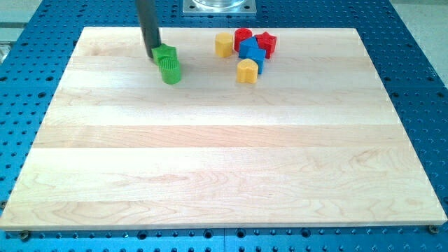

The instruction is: Move the yellow hexagon to the left of the blue cube

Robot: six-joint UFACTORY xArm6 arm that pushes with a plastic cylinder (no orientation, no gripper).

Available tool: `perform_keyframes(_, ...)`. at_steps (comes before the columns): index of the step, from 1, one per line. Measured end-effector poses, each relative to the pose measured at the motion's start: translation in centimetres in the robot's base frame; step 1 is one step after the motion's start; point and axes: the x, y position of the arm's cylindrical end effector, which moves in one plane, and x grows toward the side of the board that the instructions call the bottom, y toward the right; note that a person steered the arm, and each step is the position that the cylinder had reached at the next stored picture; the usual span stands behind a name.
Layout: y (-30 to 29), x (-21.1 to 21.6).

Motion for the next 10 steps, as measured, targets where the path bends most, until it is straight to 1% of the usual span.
perform_keyframes(1,0.2,-0.2)
perform_keyframes(2,-0.4,-3.3)
perform_keyframes(3,4.1,-6.9)
perform_keyframes(4,11.7,-7.8)
perform_keyframes(5,11.3,-6.8)
perform_keyframes(6,10.0,-2.4)
perform_keyframes(7,12.5,2.4)
perform_keyframes(8,12.6,1.8)
perform_keyframes(9,11.5,-1.6)
perform_keyframes(10,12.9,-5.8)
